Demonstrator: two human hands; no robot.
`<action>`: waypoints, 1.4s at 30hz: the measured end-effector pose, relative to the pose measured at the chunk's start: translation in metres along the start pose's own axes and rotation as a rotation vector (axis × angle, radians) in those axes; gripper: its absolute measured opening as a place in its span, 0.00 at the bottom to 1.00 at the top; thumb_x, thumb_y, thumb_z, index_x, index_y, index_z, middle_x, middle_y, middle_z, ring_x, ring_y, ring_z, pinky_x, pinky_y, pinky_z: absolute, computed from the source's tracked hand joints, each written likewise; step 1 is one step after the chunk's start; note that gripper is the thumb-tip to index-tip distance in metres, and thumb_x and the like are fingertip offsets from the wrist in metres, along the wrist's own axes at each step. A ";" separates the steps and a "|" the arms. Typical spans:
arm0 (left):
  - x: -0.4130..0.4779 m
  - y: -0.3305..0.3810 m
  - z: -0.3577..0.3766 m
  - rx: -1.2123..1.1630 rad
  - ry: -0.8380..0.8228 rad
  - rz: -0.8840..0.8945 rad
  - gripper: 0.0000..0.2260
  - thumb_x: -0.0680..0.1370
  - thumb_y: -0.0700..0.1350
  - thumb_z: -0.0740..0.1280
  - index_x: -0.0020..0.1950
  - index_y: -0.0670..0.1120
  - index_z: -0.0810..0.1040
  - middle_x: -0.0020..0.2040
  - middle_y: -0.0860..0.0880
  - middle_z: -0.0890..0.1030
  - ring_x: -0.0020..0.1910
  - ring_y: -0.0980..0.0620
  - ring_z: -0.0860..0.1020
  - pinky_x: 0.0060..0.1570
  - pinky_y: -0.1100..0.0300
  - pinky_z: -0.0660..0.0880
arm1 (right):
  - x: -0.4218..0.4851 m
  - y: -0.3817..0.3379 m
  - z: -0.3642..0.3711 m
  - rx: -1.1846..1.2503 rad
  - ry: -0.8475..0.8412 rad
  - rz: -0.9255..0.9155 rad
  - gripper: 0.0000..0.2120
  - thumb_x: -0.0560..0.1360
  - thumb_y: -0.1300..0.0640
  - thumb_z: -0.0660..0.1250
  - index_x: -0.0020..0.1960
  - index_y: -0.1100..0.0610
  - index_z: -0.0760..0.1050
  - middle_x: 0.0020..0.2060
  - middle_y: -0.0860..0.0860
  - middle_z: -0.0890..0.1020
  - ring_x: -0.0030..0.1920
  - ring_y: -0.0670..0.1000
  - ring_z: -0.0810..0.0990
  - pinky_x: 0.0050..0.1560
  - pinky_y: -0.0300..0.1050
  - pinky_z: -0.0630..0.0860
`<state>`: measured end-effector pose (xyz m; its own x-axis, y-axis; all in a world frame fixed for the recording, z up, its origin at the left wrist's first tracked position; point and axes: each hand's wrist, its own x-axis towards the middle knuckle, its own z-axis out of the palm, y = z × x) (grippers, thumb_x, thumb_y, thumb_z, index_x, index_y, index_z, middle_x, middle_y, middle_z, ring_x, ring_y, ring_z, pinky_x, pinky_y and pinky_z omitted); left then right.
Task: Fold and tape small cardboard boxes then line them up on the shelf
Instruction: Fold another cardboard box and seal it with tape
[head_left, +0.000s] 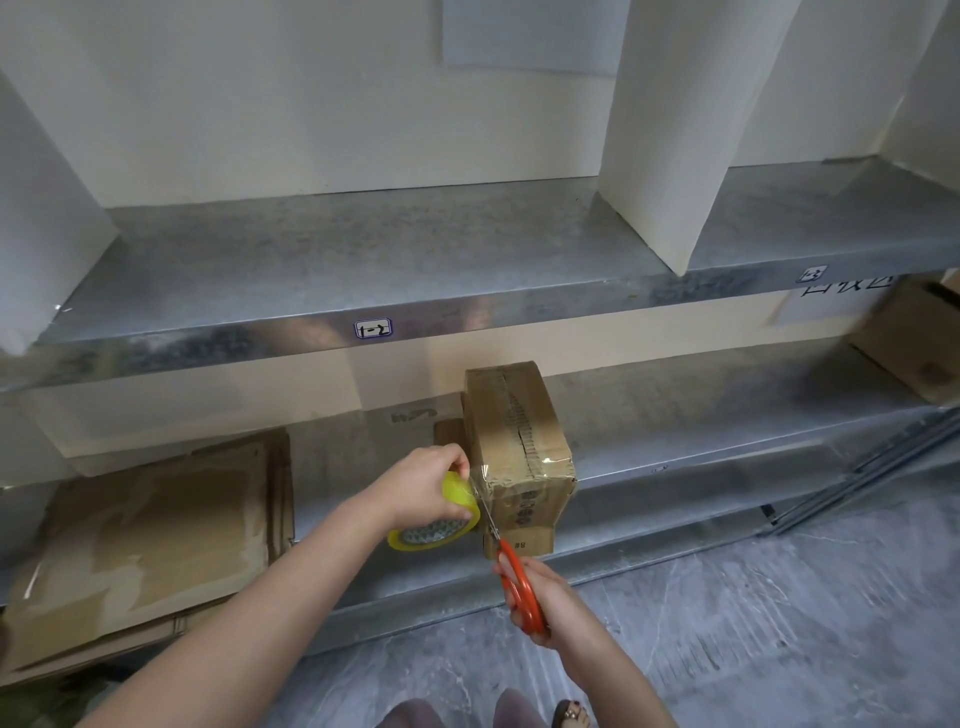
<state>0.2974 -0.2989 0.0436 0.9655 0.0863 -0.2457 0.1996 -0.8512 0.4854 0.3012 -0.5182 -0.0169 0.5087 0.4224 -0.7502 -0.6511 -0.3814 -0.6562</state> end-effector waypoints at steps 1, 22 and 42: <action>0.000 0.000 0.000 0.003 0.001 0.003 0.20 0.68 0.56 0.76 0.52 0.55 0.70 0.56 0.54 0.74 0.55 0.53 0.71 0.50 0.59 0.68 | -0.002 -0.001 0.000 -0.032 -0.003 -0.013 0.14 0.73 0.41 0.70 0.53 0.48 0.79 0.29 0.48 0.78 0.27 0.45 0.76 0.29 0.39 0.63; -0.004 -0.012 0.000 -0.008 -0.018 -0.019 0.20 0.68 0.57 0.76 0.52 0.55 0.70 0.55 0.54 0.74 0.53 0.53 0.71 0.46 0.59 0.68 | -0.009 -0.001 0.009 0.032 -0.057 -0.029 0.19 0.70 0.37 0.70 0.54 0.49 0.78 0.31 0.47 0.78 0.30 0.44 0.75 0.30 0.36 0.62; 0.003 -0.016 -0.010 -0.015 -0.035 0.001 0.20 0.68 0.57 0.76 0.52 0.56 0.69 0.56 0.54 0.74 0.54 0.53 0.71 0.47 0.58 0.68 | -0.007 -0.003 0.002 0.033 0.028 -0.134 0.07 0.77 0.55 0.69 0.49 0.57 0.83 0.29 0.51 0.74 0.28 0.45 0.70 0.28 0.35 0.66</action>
<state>0.2988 -0.2796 0.0430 0.9593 0.0677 -0.2743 0.2018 -0.8436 0.4976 0.2980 -0.5180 -0.0095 0.6074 0.4444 -0.6585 -0.5945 -0.2955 -0.7478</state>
